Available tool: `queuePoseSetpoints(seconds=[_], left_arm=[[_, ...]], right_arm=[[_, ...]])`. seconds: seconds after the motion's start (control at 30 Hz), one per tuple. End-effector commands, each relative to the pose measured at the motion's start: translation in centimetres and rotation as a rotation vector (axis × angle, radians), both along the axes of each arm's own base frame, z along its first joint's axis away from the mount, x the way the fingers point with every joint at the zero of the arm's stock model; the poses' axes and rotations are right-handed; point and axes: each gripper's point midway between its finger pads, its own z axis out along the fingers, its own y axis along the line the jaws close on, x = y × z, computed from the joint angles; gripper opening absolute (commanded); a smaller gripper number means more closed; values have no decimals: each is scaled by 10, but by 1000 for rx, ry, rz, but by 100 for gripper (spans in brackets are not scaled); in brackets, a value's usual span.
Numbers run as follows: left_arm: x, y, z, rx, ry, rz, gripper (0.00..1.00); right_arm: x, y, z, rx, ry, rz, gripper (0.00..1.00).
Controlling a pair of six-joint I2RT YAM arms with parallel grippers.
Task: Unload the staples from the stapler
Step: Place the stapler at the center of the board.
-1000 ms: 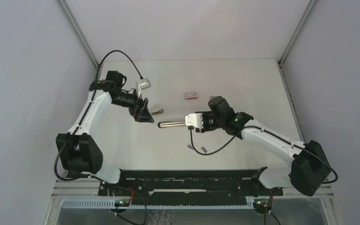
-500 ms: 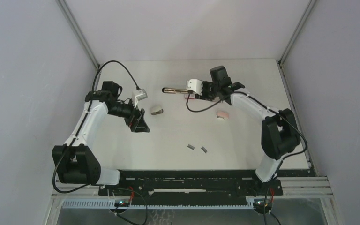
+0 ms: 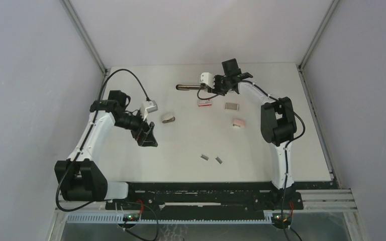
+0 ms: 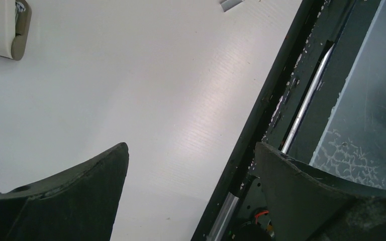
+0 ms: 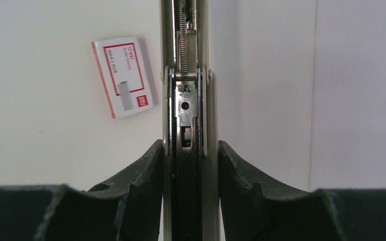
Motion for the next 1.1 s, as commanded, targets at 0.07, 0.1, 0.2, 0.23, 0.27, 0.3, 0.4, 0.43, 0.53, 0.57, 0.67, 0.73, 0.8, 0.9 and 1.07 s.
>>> queuePoseSetpoints(seconds=[0.07, 0.1, 0.2, 0.23, 0.27, 0.3, 0.4, 0.43, 0.53, 0.57, 0.67, 0.73, 0.8, 0.9, 1.07], left_arm=[[-9, 6, 0, 23, -2, 8, 100], [-8, 6, -1, 23, 3, 11, 100], [-5, 5, -4, 15, 14, 11, 100], [-5, 4, -5, 12, 23, 11, 100], [-5, 4, -6, 13, 28, 8, 100], [-5, 5, -8, 15, 34, 8, 100], [-4, 6, -12, 25, 38, 12, 100], [-4, 7, -13, 26, 40, 15, 100], [-4, 7, -16, 35, 49, 22, 100], [-3, 8, -17, 36, 51, 24, 100], [-4, 8, -19, 40, 53, 27, 100], [-3, 8, -20, 41, 53, 29, 100], [-3, 9, -21, 43, 55, 31, 100], [-3, 9, -22, 46, 57, 34, 100], [-2, 11, -23, 55, 49, 39, 100]], right_arm=[[38, 14, 16, 61, -115, 73, 4], [42, 14, 16, 64, -124, 75, 4], [52, 14, 9, 72, -130, 86, 5], [54, 13, 7, 76, -132, 88, 5], [56, 13, 5, 79, -135, 93, 5], [58, 13, 3, 82, -136, 98, 5], [63, 11, -4, 83, -137, 110, 6], [64, 10, -7, 81, -142, 116, 6], [68, 10, -15, 78, -151, 122, 7], [69, 11, -18, 79, -153, 123, 7], [72, 12, -24, 85, -154, 122, 8], [73, 13, -29, 85, -153, 126, 9], [73, 13, -34, 81, -150, 130, 11], [75, 12, -40, 72, -153, 128, 15], [77, 11, -45, 70, -155, 127, 24]])
